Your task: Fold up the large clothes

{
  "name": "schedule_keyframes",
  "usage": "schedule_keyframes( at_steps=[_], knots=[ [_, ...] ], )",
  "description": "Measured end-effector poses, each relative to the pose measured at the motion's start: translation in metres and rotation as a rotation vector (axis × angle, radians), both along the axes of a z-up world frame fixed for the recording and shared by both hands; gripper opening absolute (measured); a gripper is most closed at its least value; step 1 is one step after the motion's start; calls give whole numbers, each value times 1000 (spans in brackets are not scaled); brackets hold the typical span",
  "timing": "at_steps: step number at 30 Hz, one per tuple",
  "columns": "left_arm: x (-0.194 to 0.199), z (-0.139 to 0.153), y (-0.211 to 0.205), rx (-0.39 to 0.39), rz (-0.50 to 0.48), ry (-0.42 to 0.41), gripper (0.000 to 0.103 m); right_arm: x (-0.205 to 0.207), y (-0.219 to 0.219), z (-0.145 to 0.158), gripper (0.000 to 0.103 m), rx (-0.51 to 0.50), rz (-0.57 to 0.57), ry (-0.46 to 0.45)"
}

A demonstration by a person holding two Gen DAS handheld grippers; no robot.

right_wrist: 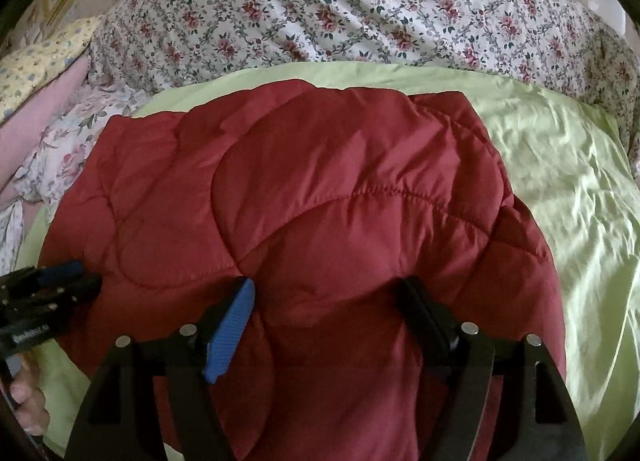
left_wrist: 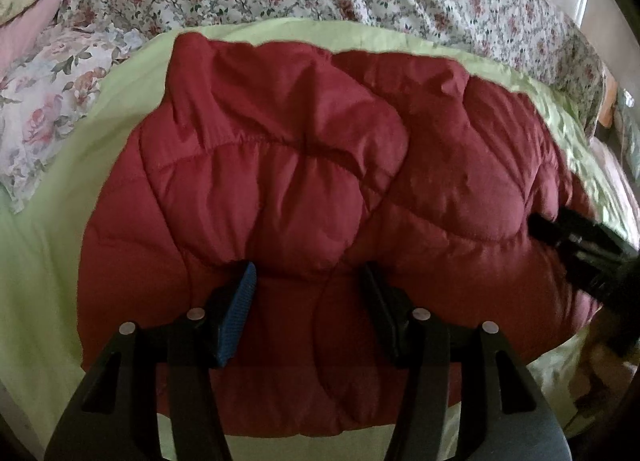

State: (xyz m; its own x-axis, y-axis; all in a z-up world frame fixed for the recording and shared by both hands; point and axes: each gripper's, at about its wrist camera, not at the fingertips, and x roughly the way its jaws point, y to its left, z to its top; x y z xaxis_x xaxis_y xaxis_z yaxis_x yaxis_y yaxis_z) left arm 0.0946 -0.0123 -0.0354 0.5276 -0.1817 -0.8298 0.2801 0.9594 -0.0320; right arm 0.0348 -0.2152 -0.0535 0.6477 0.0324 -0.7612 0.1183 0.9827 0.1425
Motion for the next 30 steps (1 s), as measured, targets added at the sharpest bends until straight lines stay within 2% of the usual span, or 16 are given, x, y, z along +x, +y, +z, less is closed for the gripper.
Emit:
schedule_keyframes(
  at_steps=[5, 9, 14, 22, 30],
  knots=[
    [19, 13, 11, -6, 55, -39, 55, -1, 1, -2, 78, 2, -2, -5],
    [41, 0, 11, 11, 63, -7, 59, -2, 1, 0, 78, 10, -6, -1],
    [46, -4, 5, 34, 56, -16, 63, -4, -7, 16, 74, 24, -28, -31],
    [68, -12, 10, -18, 53, 10, 65, 30, -36, -9, 75, 81, -56, 8],
    [73, -19, 6, -9, 65, -3, 66, 29, -37, -12, 75, 79, -65, -13]
  ],
)
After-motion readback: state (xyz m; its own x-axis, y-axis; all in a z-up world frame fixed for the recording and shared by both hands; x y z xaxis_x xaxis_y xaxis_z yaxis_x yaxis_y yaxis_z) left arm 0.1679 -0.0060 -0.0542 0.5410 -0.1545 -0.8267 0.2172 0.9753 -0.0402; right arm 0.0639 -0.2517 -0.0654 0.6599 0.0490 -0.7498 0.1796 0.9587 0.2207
